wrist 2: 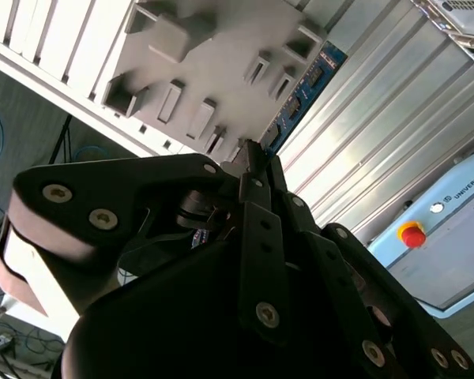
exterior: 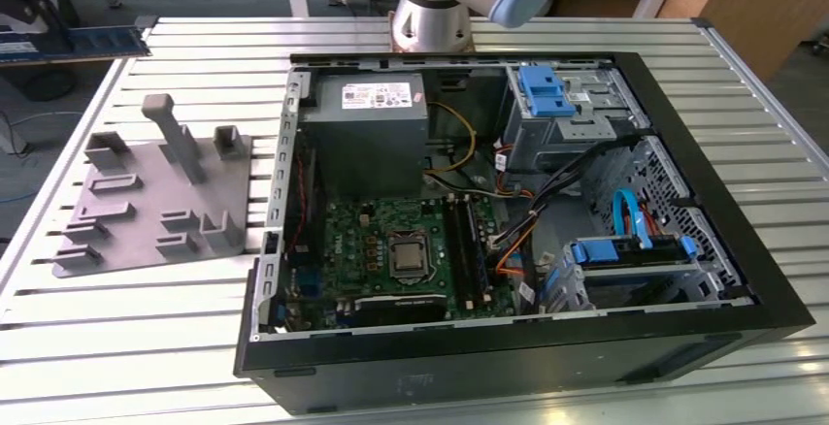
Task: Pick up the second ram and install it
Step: 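Pick up the second ram and move it above second insertion slot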
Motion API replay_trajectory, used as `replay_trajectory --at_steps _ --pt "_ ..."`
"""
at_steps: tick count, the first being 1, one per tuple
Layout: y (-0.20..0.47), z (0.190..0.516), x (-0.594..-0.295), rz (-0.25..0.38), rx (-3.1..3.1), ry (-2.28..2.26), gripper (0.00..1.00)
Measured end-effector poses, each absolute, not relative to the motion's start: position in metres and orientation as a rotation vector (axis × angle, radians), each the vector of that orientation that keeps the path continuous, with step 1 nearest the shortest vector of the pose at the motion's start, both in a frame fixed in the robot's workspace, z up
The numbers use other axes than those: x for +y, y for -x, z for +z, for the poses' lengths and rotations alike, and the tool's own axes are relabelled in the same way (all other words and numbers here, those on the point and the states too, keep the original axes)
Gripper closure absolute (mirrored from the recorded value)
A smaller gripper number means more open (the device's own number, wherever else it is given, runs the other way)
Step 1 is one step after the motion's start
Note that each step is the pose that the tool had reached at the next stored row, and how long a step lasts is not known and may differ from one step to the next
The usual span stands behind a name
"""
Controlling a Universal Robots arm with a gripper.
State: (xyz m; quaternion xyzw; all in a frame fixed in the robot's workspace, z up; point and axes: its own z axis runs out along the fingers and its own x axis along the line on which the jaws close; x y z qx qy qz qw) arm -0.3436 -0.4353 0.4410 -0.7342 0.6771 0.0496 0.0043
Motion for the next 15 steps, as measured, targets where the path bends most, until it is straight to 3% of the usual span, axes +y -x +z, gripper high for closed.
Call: replay_trajectory --at_steps 15 --pt "0.297 0.441 -0.435 0.158 2.122 2.301 0.86"
